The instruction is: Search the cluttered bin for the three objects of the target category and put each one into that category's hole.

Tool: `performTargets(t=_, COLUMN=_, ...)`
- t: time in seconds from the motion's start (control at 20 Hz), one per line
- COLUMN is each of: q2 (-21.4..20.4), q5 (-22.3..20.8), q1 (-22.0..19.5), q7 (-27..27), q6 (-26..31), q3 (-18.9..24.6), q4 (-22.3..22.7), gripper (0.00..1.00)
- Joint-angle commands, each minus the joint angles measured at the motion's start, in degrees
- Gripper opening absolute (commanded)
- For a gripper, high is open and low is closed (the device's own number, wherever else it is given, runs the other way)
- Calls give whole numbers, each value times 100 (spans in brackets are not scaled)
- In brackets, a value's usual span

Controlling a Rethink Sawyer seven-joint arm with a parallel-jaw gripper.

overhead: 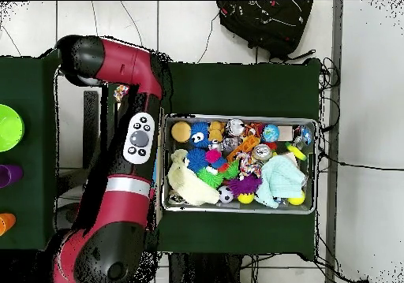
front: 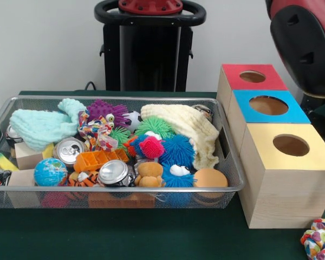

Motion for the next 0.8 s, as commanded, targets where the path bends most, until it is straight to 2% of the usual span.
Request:
performTargets(t=0.05, q2=-119, q5=-509, q1=-282, q7=732, q6=103, q3=582, q4=579, gripper=100)
performTargets(t=0.45, q2=78, q5=-650, q1=-429, q7=817, q6=56, q3=504, q4=164, gripper=100)
performTargets(t=0.8, q2=139, q5=-879, q1=-397, q7=1128, q6=-388, q3=219, q4=28, gripper=100)
